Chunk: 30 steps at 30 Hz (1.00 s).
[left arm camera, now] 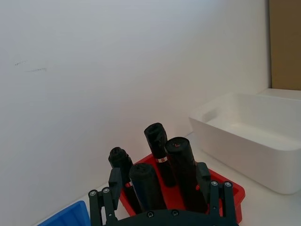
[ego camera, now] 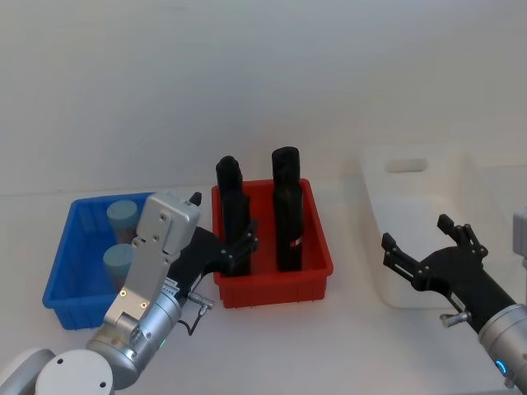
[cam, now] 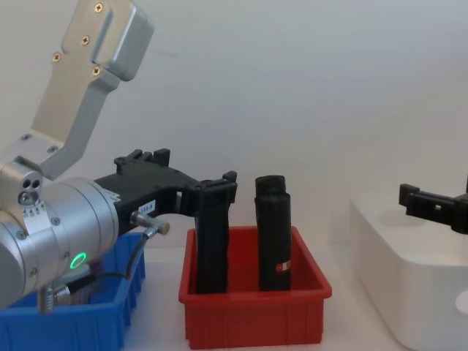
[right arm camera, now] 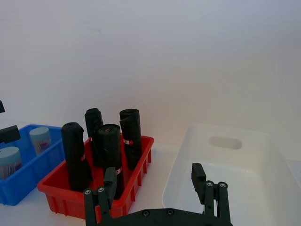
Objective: Pick the cotton swabs from the blue box and place them into the white box.
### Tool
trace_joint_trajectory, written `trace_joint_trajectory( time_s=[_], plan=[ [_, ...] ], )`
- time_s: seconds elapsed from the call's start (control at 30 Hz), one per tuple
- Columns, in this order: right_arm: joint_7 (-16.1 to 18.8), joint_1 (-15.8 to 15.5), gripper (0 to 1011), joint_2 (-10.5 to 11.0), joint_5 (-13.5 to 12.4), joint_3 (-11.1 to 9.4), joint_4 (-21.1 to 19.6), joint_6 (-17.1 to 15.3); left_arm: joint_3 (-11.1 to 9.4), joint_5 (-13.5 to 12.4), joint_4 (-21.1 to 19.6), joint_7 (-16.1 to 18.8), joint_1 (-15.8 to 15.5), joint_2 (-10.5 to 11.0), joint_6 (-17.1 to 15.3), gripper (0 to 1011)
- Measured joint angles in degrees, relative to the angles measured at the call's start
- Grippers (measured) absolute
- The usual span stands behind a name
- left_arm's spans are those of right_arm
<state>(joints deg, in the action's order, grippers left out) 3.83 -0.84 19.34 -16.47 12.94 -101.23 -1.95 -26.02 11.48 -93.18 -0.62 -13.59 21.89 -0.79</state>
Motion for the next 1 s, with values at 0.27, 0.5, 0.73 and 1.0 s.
trace_joint_trajectory(
  time_s=[0.27,0.5,0.73,1.0],
  plan=[
    [0.0,0.0,1002,0.0,0.0,0.0,0.0,0.0,0.0,0.0,0.0,0.0,0.0,0.0,0.0,1004],
    [0.0,0.0,1001,0.0,0.0,0.0,0.0,0.0,0.0,0.0,0.0,0.0,0.0,0.0,0.0,1004],
    [0.0,0.0,1002,0.0,0.0,0.0,0.0,0.0,0.0,0.0,0.0,0.0,0.0,0.0,0.0,1004],
    [0.0,0.0,1001,0.0,0.0,0.0,0.0,0.0,0.0,0.0,0.0,0.0,0.0,-0.1,0.0,1004]
  ],
)
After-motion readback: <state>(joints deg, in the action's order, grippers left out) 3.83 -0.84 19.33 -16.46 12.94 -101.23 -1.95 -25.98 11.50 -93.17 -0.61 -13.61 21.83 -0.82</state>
